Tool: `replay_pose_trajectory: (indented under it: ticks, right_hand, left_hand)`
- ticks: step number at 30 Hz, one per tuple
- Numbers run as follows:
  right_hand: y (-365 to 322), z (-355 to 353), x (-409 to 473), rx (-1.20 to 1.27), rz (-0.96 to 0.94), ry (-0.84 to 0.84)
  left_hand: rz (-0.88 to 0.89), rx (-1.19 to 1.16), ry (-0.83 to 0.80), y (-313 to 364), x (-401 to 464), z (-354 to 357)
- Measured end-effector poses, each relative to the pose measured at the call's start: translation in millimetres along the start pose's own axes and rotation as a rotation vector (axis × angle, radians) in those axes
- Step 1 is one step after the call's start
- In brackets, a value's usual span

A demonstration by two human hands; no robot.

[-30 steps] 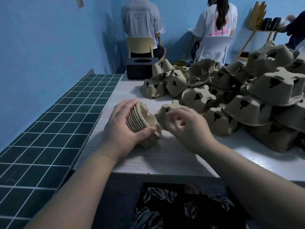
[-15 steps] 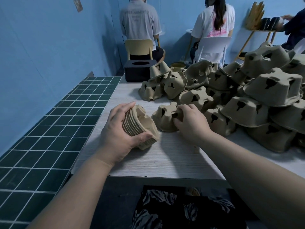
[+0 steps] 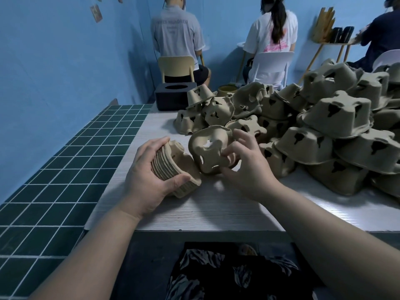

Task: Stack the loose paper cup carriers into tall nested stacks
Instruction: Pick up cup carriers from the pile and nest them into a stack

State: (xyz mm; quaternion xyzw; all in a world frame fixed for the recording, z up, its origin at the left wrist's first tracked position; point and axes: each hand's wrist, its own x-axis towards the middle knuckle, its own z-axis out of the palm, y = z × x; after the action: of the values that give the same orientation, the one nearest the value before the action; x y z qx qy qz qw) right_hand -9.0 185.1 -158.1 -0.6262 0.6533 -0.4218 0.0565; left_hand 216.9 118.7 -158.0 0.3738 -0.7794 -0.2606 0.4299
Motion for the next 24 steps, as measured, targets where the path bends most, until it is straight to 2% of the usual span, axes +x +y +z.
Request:
replay_pose_trajectory:
  ticks: [3, 7, 12, 16, 19, 24]
  right_hand:
    - [-2.3, -6.5, -12.6, 0.116, -0.005, -0.038]
    - [-3.4, -15.9, -23.1, 0.107, -0.035, 0.036]
    - [-1.3, -25.8, -27.2, 0.166, 0.111, 0.083]
    - [-3.0, -35.0, -27.8, 0.287, 0.159, 0.194]
    - [-12.0, -44.4, -25.1, 0.328, 0.12, 0.295]
    - [-10.2, -44.1, -29.5, 0.11, 0.125, 0.175]
  left_hand:
    - [0.022, 0.018, -0.011, 4.8, -1.7, 5.5]
    - [0.056, -0.008, -0.016, 10.9, -4.0, 13.9]
    - [0.091, -0.029, -0.03, 19.2, -6.0, 27.7]
    - [0.093, -0.028, -0.057, 24.9, -7.7, 35.5]
    - [0.102, -0.033, -0.067, 29.6, -8.5, 42.7]
    - [0.094, -0.016, -0.059, 33.1, -9.4, 49.4]
